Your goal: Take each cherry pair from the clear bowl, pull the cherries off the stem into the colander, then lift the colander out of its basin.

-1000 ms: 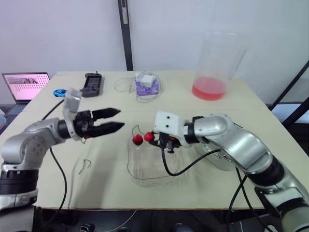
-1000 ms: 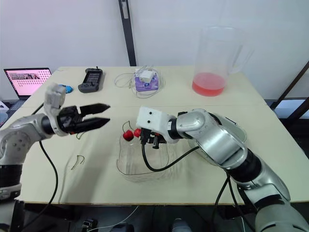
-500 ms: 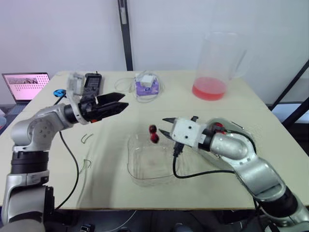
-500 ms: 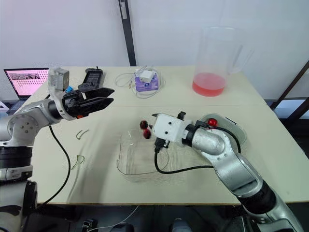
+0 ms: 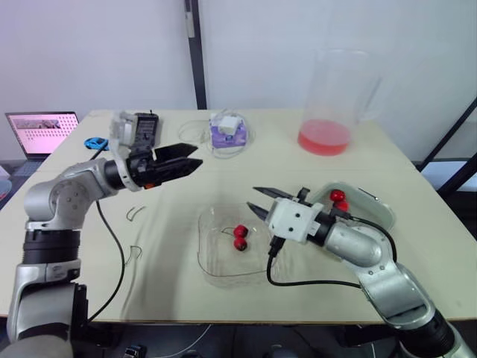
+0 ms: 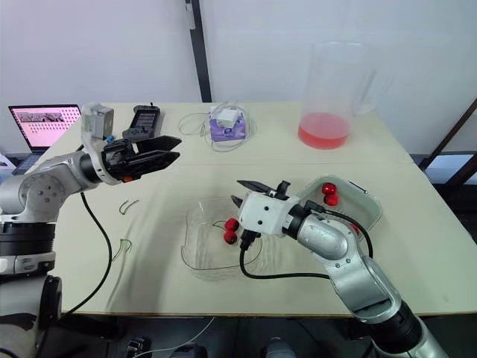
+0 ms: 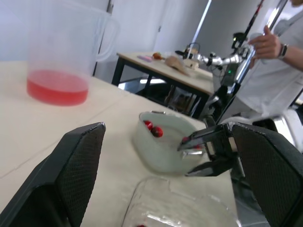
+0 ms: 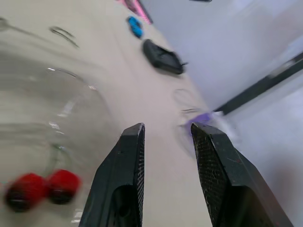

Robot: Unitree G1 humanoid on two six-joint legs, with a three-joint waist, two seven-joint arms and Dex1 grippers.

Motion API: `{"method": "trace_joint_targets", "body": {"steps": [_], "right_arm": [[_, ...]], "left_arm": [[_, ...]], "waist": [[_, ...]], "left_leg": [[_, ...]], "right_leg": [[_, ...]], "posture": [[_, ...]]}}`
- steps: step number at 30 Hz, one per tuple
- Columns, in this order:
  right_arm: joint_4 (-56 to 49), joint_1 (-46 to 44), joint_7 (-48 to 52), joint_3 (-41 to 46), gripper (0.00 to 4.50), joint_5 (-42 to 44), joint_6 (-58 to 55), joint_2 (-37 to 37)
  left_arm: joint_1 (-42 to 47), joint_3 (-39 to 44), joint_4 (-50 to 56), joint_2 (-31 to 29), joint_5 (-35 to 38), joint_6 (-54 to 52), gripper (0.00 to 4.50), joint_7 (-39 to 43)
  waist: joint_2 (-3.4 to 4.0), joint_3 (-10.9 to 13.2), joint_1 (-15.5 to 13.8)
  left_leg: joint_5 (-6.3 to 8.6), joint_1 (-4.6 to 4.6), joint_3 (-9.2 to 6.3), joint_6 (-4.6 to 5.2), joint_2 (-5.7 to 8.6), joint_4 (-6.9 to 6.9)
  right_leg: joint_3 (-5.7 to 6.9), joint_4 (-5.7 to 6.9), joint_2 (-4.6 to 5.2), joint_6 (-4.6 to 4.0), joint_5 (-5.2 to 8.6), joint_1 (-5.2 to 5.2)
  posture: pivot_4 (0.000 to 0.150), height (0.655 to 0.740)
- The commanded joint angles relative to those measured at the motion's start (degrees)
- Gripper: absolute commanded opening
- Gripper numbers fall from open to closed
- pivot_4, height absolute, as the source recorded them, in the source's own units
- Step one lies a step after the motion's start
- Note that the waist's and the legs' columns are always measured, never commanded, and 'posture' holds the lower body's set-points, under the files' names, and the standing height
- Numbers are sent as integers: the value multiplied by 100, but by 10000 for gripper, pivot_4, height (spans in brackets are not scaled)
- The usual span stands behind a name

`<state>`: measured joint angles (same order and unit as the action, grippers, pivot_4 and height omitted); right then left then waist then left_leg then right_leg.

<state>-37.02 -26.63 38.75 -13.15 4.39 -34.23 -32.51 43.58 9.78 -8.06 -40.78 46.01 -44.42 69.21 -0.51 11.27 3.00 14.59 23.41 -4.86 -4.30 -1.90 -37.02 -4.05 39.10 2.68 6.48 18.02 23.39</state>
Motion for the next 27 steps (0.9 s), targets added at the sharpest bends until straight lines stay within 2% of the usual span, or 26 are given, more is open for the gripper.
{"method": "trace_joint_targets", "body": {"steps": [1, 6, 9, 13, 14, 19, 27], "right_arm": [[-475, -822, 546, 522, 15662, 1396, -1774, 9], [-347, -1928, 1171, 27, 15662, 2207, -3649, -873], [60, -2528, 1242, -307, 23469, 2453, -4207, -922], [620, -3116, 1089, -1018, 41711, 2205, -4141, -811], [785, -3222, 1025, -1229, 44394, 2080, -4051, -774], [1258, -3512, 995, -2055, 44394, 1762, -3831, -621], [1565, -3546, 762, -2550, 44394, 1537, -3903, -87]], "left_arm": [[-211, -22, 281, -186, -213, 358, 45000, 284], [-657, -24, 442, -341, -449, 736, 45000, 485], [-957, 25, 597, -427, -509, 900, 45000, 518], [-1232, 109, 787, -469, -488, 955, 45000, 477], [-1291, 130, 831, -480, -482, 960, 45000, 459], [-1505, 244, 993, -531, -442, 943, 45000, 372], [-1808, 431, 1280, -626, -372, 861, 45000, 259]], "waist": [[0, 0, -11], [2, 1, -54], [1, 1, -46], [1, 1, -26], [1, 1, -23], [1, 0, -32], [1, 0, -27]], "left_leg": [[-1, 0, -2, -2, 0, 0], [1, 0, -3, 1, 0, 0], [1, 1, 0, 2, 1, 4], [2, 0, 2, 3, -1, 3], [2, 1, 1, 3, -1, 5], [2, 3, 2, 3, -1, 3], [2, 3, 1, 3, -1, 3]], "right_leg": [[2, 0, 0, 0, 0, 0], [7, -8, 4, -1, 0, -4], [6, -12, 7, -1, 0, -3], [2, -7, 1, -1, 0, 2], [2, -7, 1, -1, 0, 3], [2, -7, 3, -1, 0, 5], [3, -5, 3, -1, 0, 6]], "posture": [[1500, 7332], [1500, 7332], [1500, 7332], [1500, 7332], [1500, 7332], [1500, 7332], [1500, 7332]]}}
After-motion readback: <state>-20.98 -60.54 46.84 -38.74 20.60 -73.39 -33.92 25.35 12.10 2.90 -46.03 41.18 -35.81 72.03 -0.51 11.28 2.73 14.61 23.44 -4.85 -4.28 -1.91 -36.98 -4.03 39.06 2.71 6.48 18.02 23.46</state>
